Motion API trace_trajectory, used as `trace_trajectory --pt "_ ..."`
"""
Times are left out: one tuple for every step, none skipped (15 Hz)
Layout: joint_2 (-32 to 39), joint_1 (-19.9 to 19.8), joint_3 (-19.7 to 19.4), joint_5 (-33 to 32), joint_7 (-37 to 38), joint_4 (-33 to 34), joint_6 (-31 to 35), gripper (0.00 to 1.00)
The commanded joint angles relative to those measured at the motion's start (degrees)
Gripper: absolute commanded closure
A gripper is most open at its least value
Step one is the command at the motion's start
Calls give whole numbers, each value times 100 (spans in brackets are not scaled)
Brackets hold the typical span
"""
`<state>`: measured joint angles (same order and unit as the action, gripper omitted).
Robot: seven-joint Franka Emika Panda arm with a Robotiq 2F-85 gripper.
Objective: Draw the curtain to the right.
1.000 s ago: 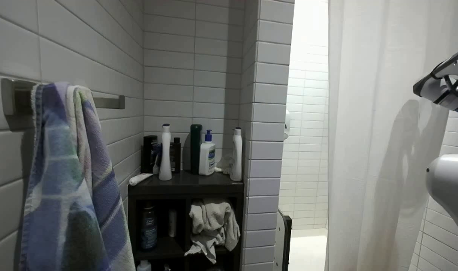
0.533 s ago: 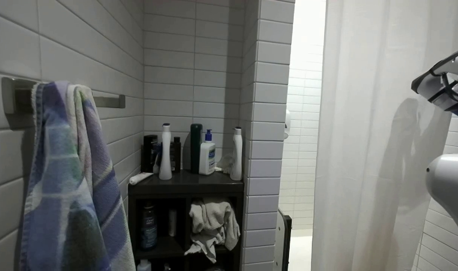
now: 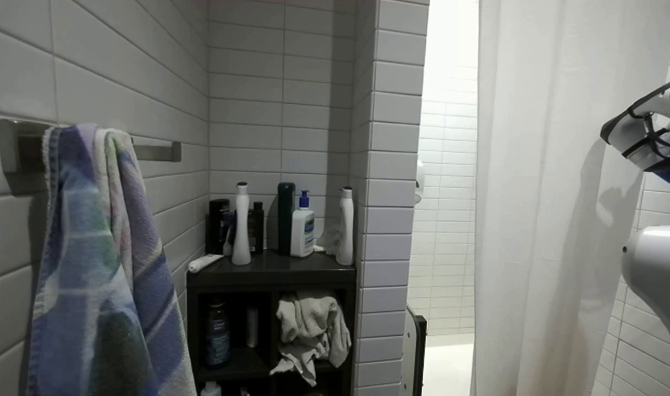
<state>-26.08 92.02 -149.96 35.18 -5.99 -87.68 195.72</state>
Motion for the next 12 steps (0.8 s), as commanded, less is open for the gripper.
trace_trajectory --pt "1 -1 0 0 0 2 0 74" --pt "1 0 1 0 0 2 0 74" --pt "1 0 1 0 -1 2 1 74" --pt "1 -1 1 0 -1 2 1 74" --pt "1 -1 1 0 -1 2 1 74" --pt "1 -1 1 0 -1 2 1 74" --pt "1 -1 1 0 -1 2 1 74" --pt "1 -1 1 0 -1 2 1 49" --pt "10 -46 21 -12 0 -12 -18 48" --pt "6 -59 3 57 13 -20 52 44" --pt "-12 -94 3 205 -25 -45 231 37" --pt "-51 -112 3 359 -66 -54 478 31"
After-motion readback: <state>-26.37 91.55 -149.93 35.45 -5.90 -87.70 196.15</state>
